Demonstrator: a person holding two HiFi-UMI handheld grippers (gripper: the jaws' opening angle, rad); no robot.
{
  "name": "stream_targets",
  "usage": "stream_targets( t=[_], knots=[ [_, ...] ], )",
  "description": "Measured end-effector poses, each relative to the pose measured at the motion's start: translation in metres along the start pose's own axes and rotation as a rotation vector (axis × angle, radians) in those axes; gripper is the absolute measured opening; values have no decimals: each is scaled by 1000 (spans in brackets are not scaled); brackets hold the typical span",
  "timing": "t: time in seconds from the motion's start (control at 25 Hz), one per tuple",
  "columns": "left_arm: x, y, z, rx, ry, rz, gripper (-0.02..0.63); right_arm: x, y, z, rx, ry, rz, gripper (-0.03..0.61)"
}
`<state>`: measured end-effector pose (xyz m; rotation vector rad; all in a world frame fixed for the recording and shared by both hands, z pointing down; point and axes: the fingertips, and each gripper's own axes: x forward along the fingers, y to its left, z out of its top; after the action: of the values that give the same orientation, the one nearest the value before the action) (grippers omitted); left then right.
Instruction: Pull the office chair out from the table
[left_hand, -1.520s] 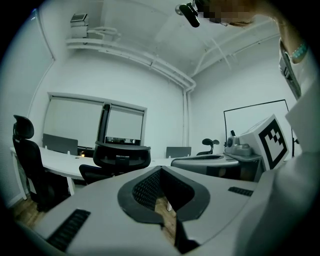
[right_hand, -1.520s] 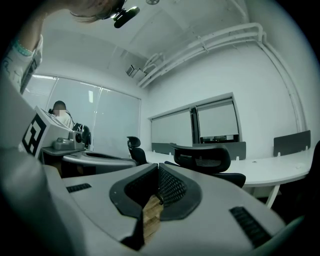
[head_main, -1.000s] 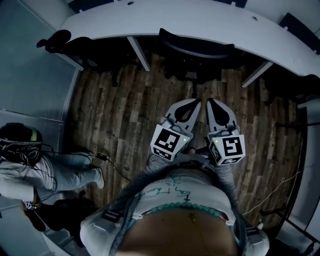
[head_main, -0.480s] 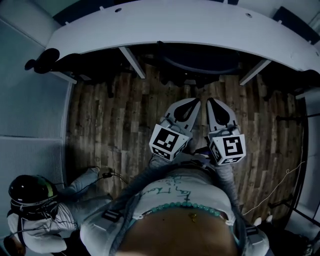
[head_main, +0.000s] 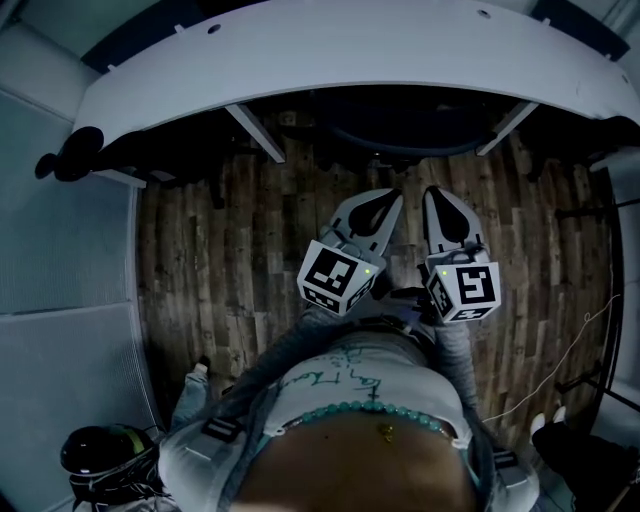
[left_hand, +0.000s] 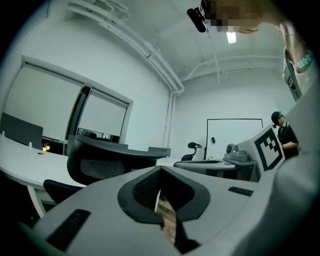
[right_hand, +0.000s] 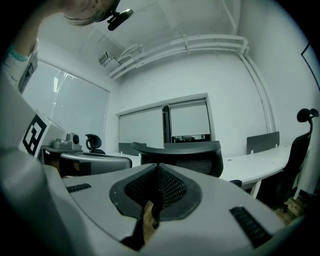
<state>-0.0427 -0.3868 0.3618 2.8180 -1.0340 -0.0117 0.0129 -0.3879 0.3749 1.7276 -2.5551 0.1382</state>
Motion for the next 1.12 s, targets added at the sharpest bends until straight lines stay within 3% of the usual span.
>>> stream_targets(
  t=[0.2,0.4,1.12],
  knots=[
    [6,13,-7,-19,16,-6,11,11,1,-5,-52,32,-20,20],
    [16,20,-6,-32,20,14,11,24,-9,-5,-16,34,13,20],
    [51,39,-4,-78,67,164,11,49,-37,-4,25,84,229,20]
  ],
)
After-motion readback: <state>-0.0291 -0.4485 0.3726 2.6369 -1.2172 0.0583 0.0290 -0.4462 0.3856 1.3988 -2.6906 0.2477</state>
